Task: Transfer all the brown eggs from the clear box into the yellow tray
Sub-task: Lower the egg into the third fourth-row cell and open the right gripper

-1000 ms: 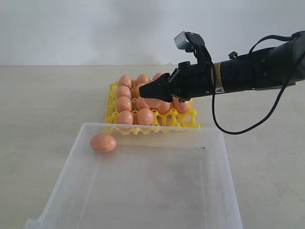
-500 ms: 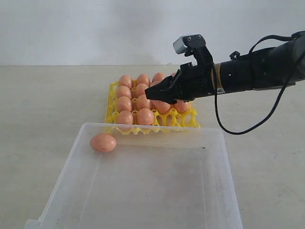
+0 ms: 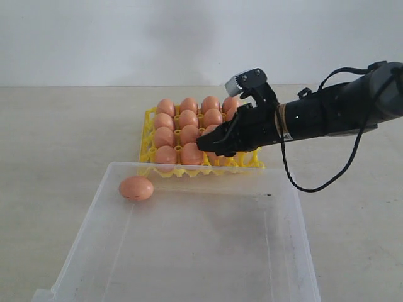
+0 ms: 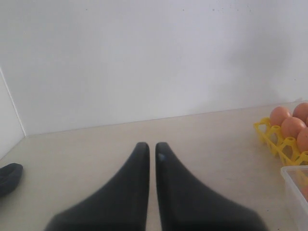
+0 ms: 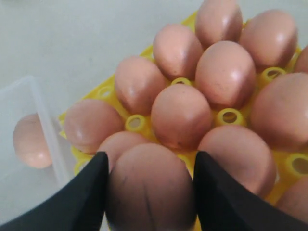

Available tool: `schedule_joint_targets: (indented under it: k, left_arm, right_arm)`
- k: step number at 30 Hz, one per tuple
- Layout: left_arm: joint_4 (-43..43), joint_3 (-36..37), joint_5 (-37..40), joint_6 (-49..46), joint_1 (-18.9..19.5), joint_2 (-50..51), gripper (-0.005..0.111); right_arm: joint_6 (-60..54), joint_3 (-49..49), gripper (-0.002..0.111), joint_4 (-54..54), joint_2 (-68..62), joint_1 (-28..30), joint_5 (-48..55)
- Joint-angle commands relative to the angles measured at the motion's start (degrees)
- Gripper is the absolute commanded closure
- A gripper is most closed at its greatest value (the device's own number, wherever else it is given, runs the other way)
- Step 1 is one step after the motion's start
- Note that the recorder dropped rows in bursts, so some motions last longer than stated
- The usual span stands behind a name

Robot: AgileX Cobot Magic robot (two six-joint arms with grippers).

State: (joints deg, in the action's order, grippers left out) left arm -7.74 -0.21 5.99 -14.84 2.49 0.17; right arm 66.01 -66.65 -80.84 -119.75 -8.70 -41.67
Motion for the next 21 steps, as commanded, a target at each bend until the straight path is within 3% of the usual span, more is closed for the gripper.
schedule_joint_targets:
  k: [1,9,16,21]
  left_arm:
    - [-0.2,0.2,-0.2,-0.2,-0.4,-0.2,0.103]
    - [-0.2,0.2,-0.2,-0.2,-0.4,-0.2,0.103]
    - [-0.2,0.2,0.0,-0.2,-0.4,-0.2,0.103]
    - [-0.2,0.2,0.0,-0.2,-0.4,-0.2,0.103]
  right_arm:
    - [-2.6,-0.3,0.109,0.8,-0.3,0.2,-1.3]
    - [-3.7,-0.3,0.106,0.9,-0.3,0.2,-0.4]
    - [-3.5,-0.3,0.074,0.9,-0.3,0.2,-0.8]
    - [-3.5,-0.3,0.069,0.9,-0.3,0.2,-2.9]
